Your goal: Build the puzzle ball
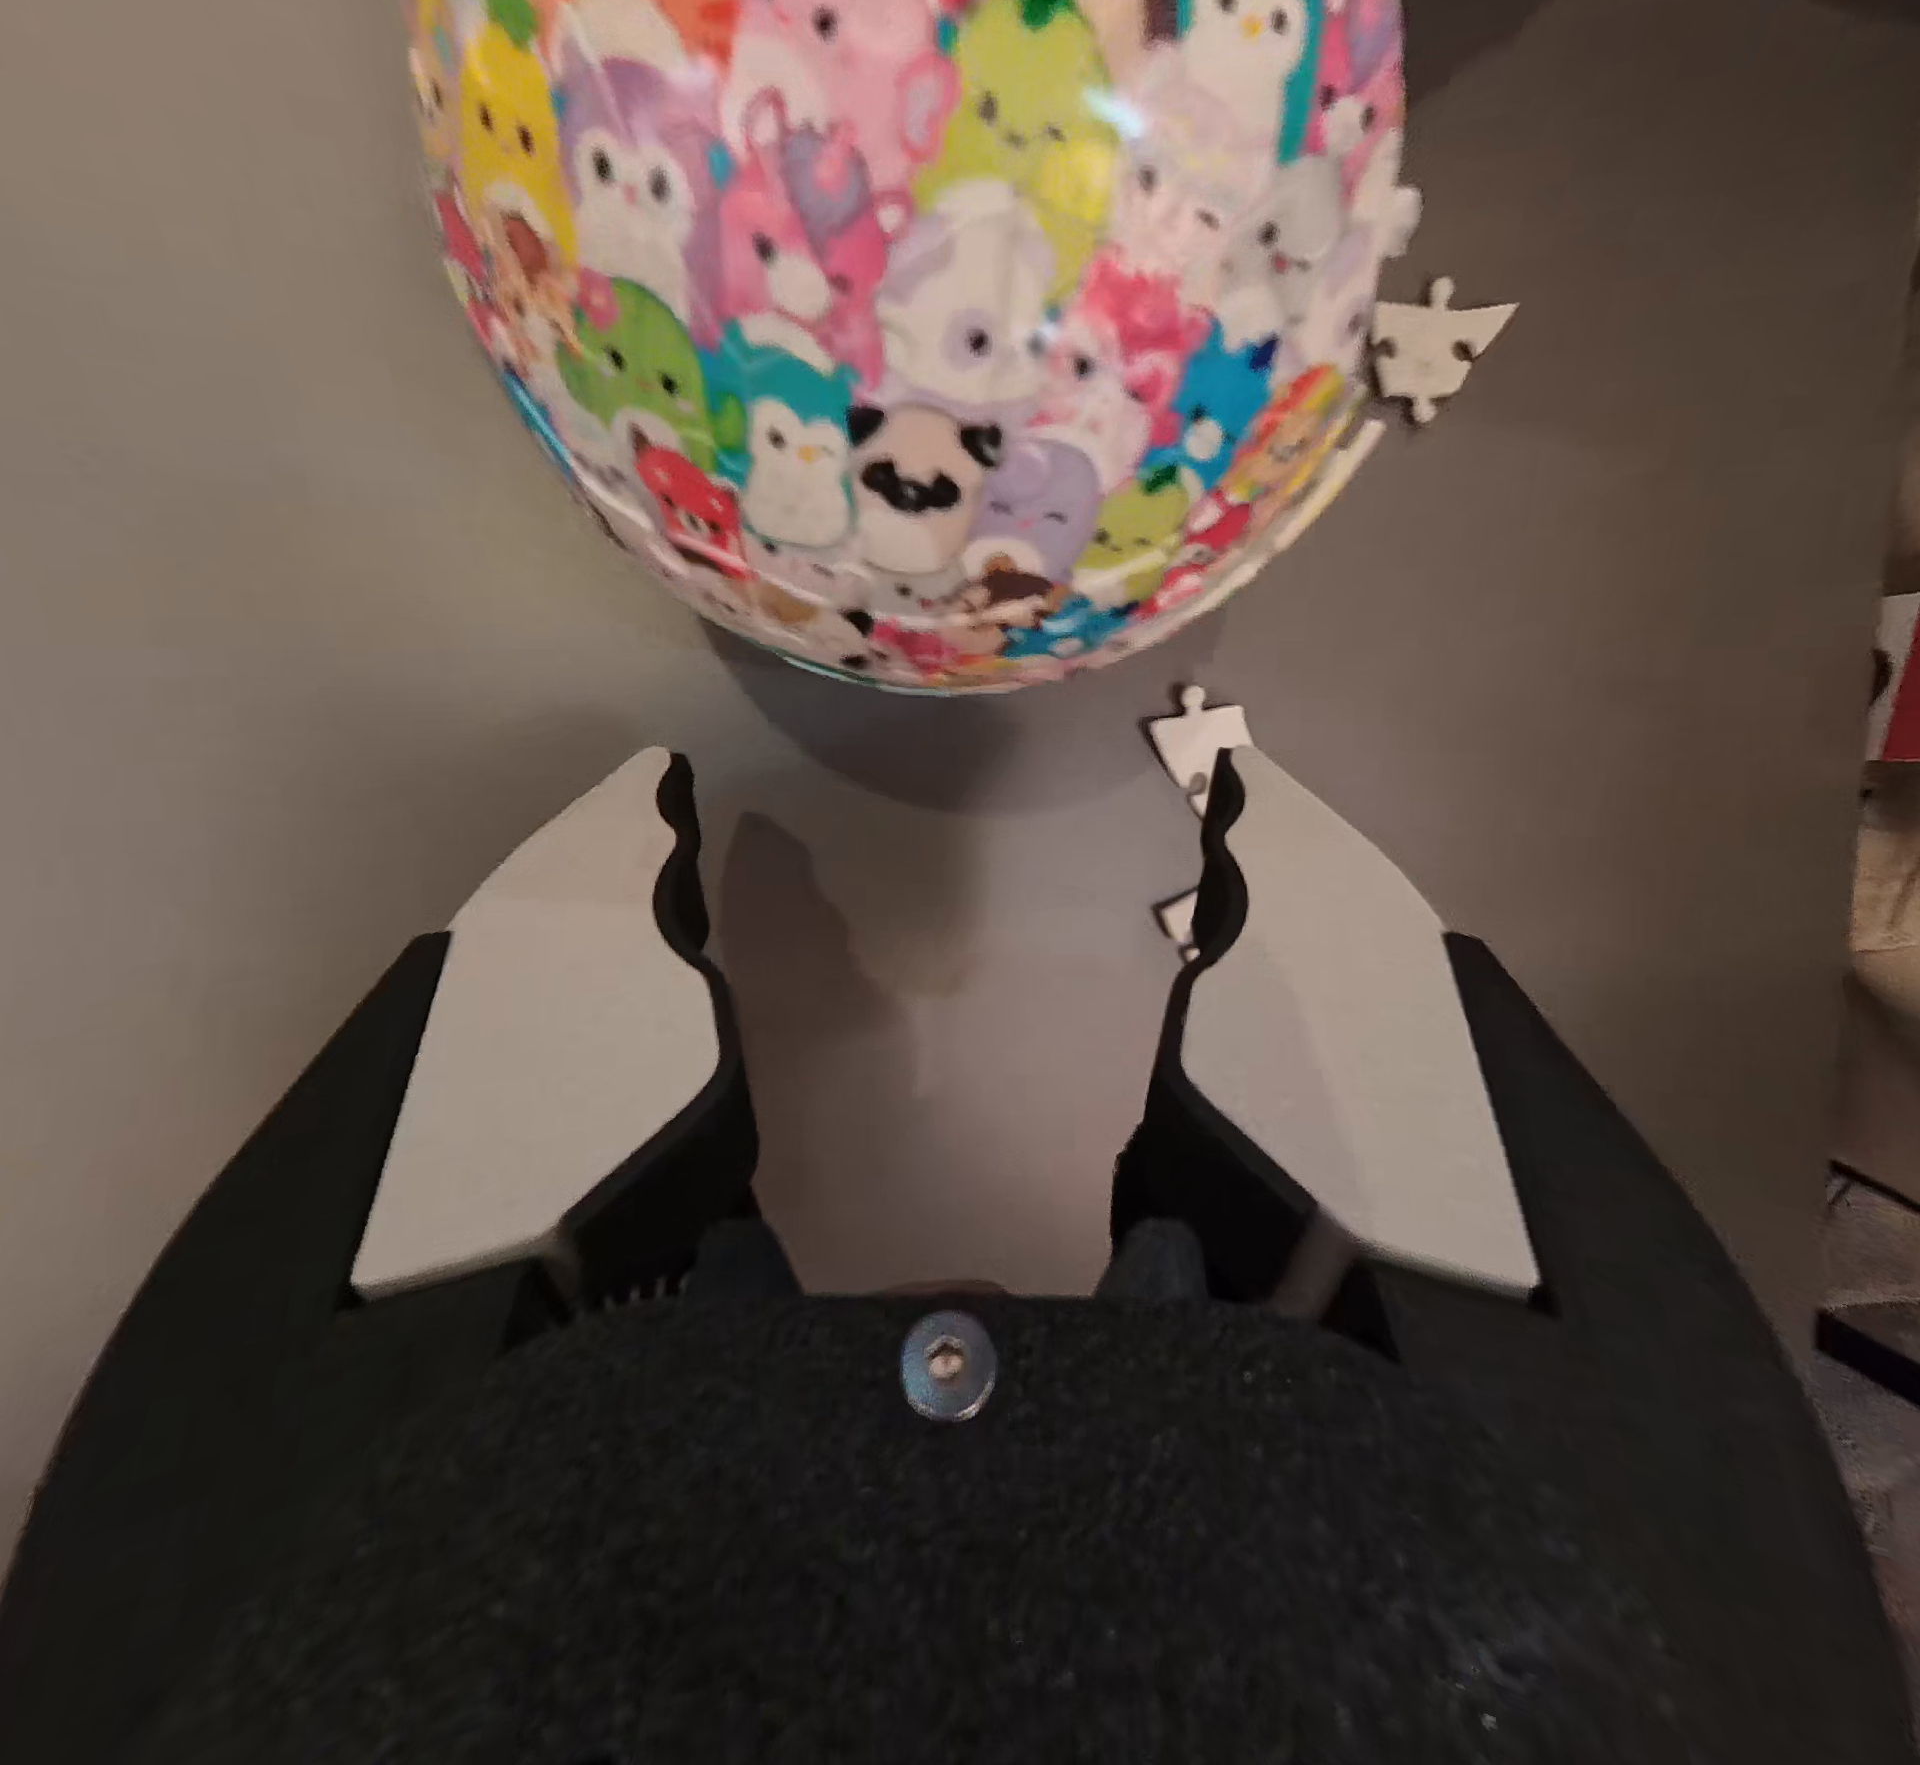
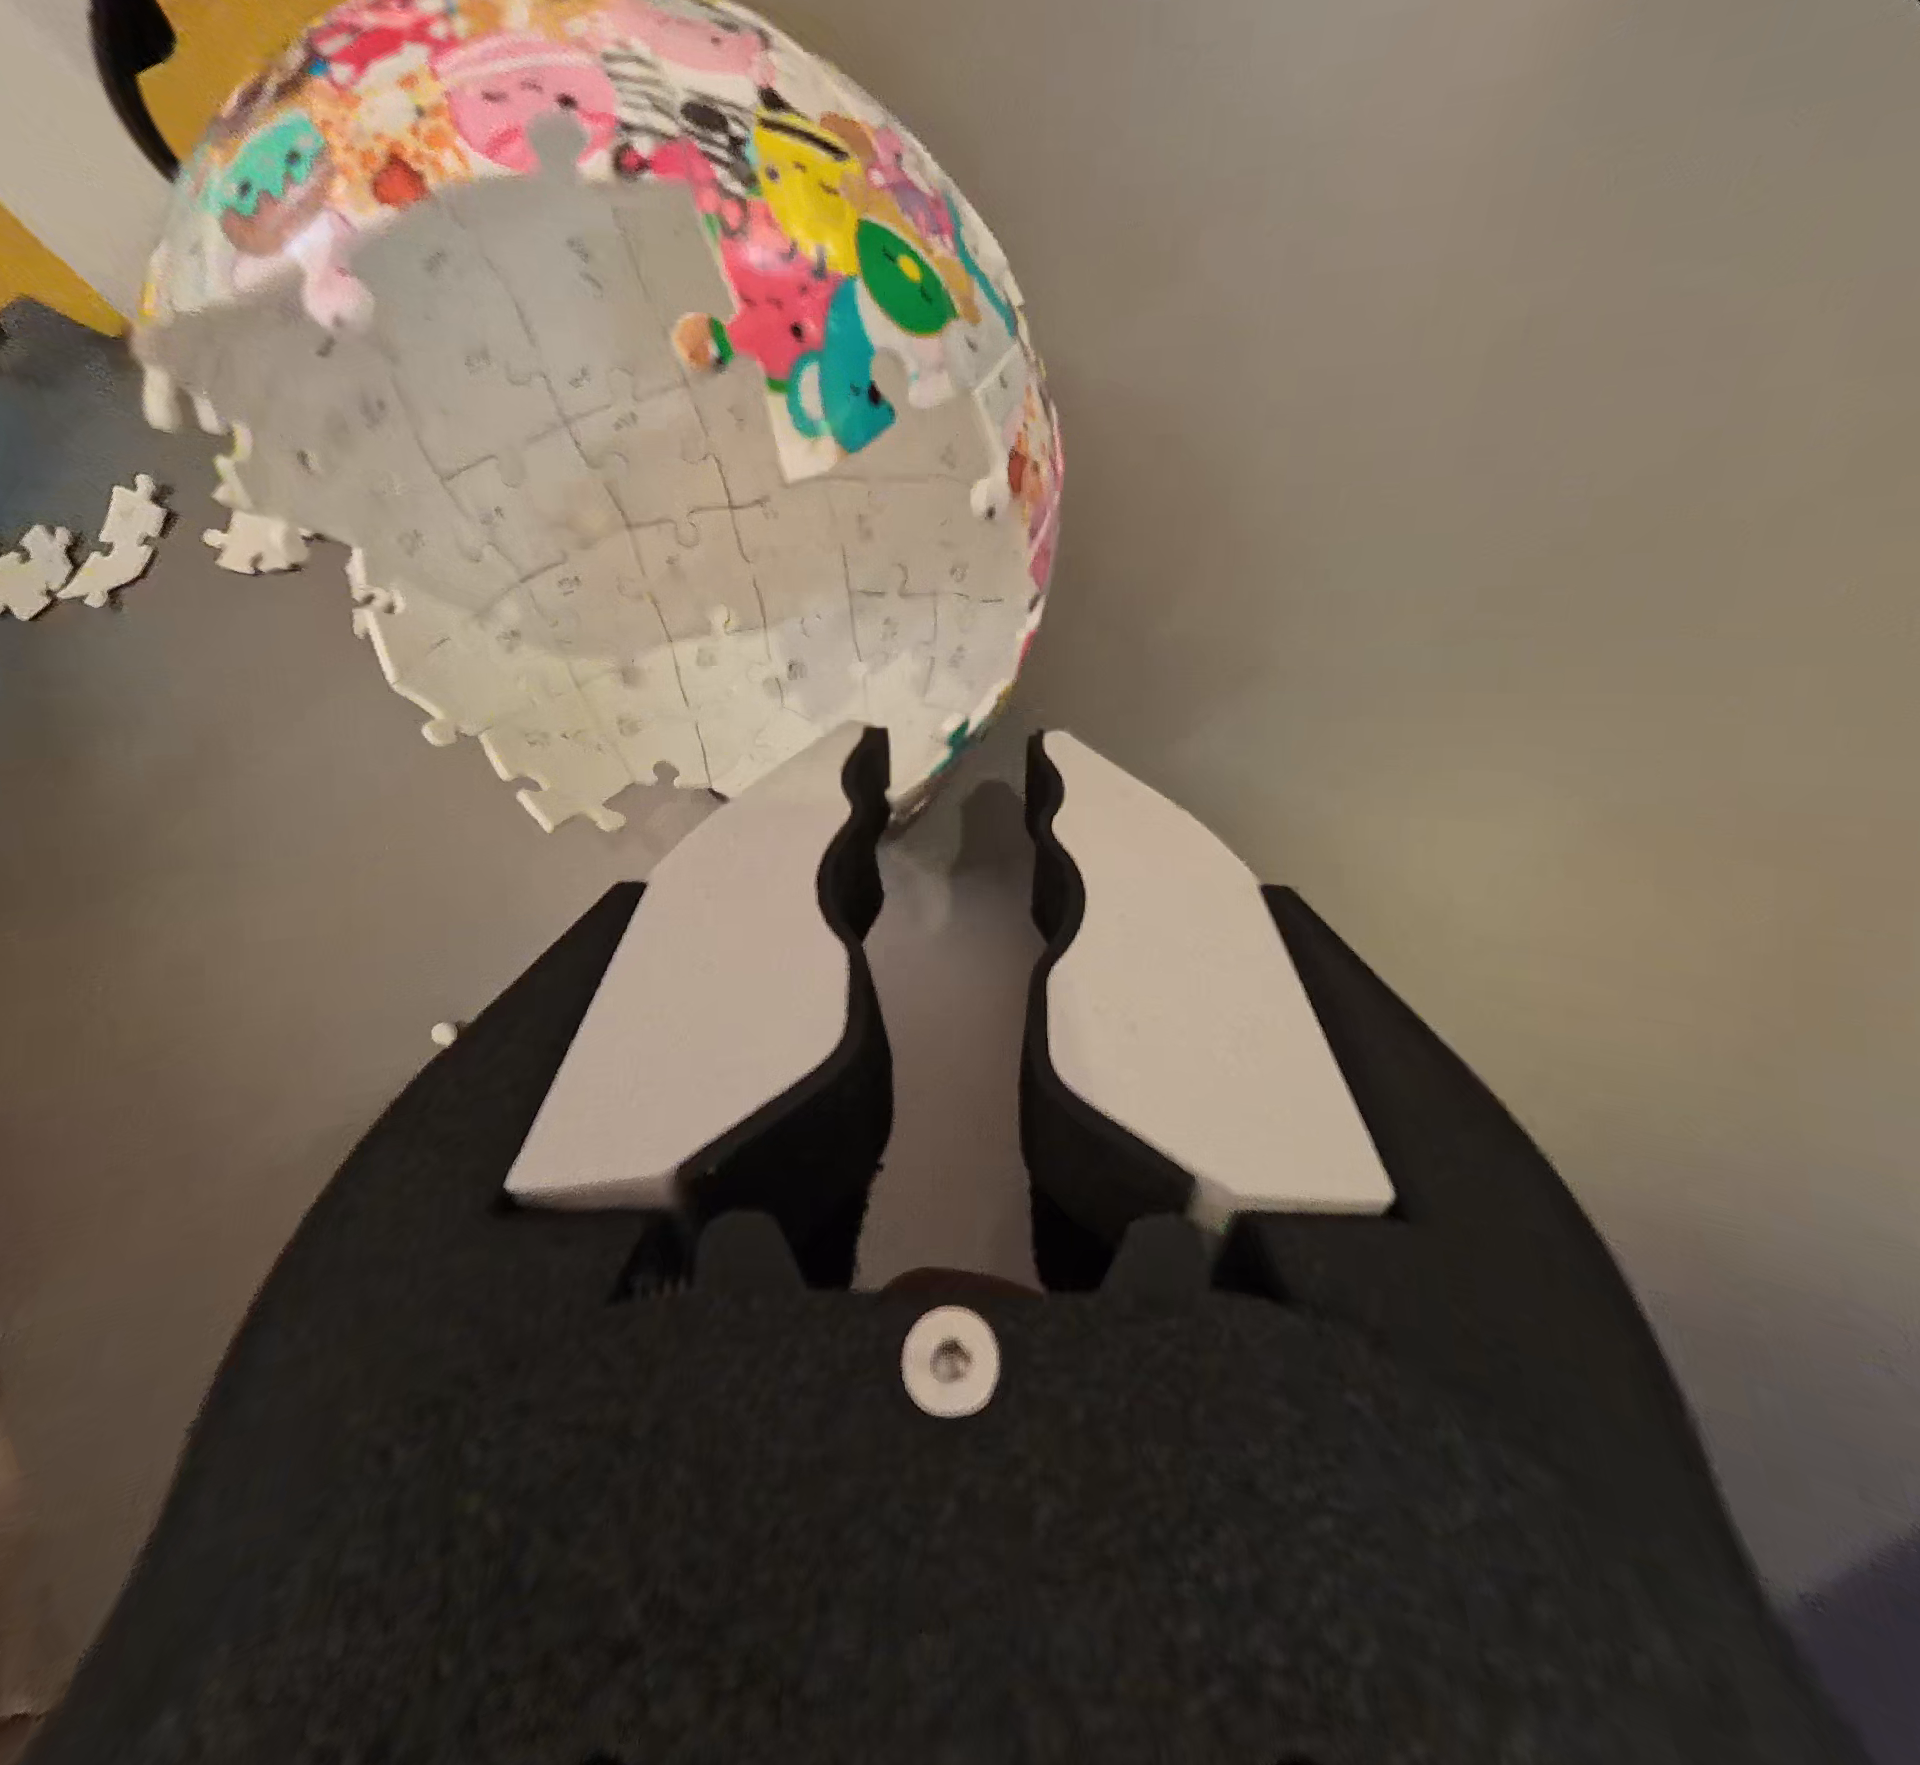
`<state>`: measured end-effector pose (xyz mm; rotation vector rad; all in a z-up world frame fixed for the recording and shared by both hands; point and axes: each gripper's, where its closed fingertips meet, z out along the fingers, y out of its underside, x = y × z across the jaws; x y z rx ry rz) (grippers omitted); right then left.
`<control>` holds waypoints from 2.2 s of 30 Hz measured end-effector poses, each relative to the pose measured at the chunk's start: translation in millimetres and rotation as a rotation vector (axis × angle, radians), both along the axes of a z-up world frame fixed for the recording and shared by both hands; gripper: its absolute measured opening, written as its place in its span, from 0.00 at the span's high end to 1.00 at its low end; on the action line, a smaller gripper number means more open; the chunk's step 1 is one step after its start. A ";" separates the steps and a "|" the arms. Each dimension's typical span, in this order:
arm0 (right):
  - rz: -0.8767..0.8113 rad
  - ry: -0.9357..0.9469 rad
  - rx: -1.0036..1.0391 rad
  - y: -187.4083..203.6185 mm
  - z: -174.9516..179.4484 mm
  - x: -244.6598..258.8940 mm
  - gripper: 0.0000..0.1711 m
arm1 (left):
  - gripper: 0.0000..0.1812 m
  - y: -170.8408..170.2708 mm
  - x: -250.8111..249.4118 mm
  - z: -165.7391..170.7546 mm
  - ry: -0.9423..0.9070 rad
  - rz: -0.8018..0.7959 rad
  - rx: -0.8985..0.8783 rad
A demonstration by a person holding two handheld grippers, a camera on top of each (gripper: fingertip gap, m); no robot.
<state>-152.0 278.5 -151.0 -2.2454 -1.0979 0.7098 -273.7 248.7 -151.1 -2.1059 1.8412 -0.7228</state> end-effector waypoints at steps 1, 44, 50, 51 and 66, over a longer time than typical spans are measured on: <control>-0.014 -0.028 -0.013 -2.0 -1.8 3.2 0.86 | 0.49 3.4 2.4 -1.2 0.013 -0.014 0.008; -0.141 -0.008 -0.241 6.9 -22.9 -15.9 0.97 | 0.56 -6.6 18.2 6.4 -0.036 0.047 0.164; -0.088 -0.027 -0.204 16.1 -24.3 -35.2 0.92 | 0.55 -14.1 9.5 14.9 -0.028 0.074 0.192; -0.079 -0.032 -0.183 17.5 -24.1 -37.0 0.91 | 0.55 -15.3 7.9 14.7 -0.022 0.077 0.193; -0.058 0.031 0.073 18.1 1.8 -1.1 0.95 | 0.53 -15.4 0.9 -10.7 0.098 0.112 0.159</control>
